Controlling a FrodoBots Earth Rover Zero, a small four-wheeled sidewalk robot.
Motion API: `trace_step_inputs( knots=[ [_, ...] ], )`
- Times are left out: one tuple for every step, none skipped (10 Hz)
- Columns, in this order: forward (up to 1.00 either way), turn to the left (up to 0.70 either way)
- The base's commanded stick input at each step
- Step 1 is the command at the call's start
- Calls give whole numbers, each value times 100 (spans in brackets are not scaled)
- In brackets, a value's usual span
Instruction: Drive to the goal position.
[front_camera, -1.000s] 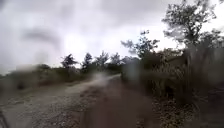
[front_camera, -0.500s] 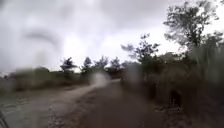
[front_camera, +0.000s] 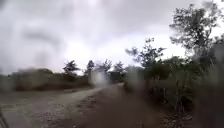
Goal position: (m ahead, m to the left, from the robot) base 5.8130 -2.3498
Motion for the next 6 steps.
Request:
trace_step_inputs(
  knots=[
    [34,84],
    [34,84],
    [34,84],
    [34,84],
    [34,66],
    [34,38]
  ],
)
